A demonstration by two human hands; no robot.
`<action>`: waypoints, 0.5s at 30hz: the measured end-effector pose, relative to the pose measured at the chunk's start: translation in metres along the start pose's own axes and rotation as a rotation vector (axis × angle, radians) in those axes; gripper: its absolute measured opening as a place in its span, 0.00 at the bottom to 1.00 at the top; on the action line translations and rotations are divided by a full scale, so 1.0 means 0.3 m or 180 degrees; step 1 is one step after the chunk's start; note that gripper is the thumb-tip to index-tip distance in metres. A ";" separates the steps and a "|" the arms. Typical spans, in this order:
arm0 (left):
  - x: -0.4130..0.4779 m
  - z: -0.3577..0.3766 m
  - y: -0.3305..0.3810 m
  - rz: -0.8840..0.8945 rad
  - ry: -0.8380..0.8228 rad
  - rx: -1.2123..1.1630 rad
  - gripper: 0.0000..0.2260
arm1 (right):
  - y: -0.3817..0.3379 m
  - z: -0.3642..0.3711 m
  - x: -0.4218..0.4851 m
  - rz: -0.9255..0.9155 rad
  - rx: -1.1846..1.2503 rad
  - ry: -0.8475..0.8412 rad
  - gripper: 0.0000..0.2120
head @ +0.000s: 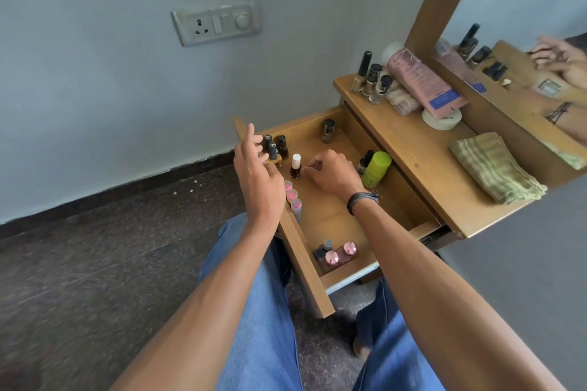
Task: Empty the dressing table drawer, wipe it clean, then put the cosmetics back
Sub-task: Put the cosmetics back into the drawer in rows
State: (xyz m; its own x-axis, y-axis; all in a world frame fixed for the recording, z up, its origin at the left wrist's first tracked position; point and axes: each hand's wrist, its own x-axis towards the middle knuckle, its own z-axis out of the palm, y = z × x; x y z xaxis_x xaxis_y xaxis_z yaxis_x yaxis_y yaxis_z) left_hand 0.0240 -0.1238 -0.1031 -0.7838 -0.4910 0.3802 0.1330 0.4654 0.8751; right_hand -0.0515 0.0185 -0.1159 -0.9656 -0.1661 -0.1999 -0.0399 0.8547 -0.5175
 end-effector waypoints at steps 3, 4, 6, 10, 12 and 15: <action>0.001 -0.001 0.003 -0.0033 0.0021 -0.0059 0.35 | -0.024 0.013 0.031 -0.0074 -0.0079 -0.0040 0.10; 0.000 -0.001 0.003 -0.0030 0.0033 -0.0058 0.35 | -0.031 0.018 0.037 -0.0094 -0.0089 -0.0058 0.09; -0.001 0.000 0.005 -0.0040 0.0032 -0.0069 0.35 | -0.039 0.031 0.042 -0.0129 -0.0081 -0.0102 0.08; -0.001 0.000 0.009 -0.0066 0.0027 -0.0087 0.34 | -0.049 0.051 0.036 -0.0248 0.0087 -0.0108 0.15; 0.000 0.001 0.008 -0.0074 0.0016 -0.0093 0.34 | -0.055 0.058 0.034 -0.0308 0.0128 -0.0088 0.16; 0.001 0.001 0.008 -0.0068 0.0017 -0.0093 0.34 | -0.056 0.067 0.041 -0.0337 0.0061 -0.0020 0.13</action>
State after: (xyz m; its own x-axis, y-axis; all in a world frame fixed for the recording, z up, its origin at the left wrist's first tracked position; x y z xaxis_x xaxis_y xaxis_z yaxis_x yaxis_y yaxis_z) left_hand 0.0241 -0.1226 -0.1009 -0.7833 -0.5047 0.3629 0.1340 0.4330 0.8914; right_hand -0.0576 -0.0078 -0.1266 -0.9546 -0.2582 -0.1483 -0.1367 0.8226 -0.5519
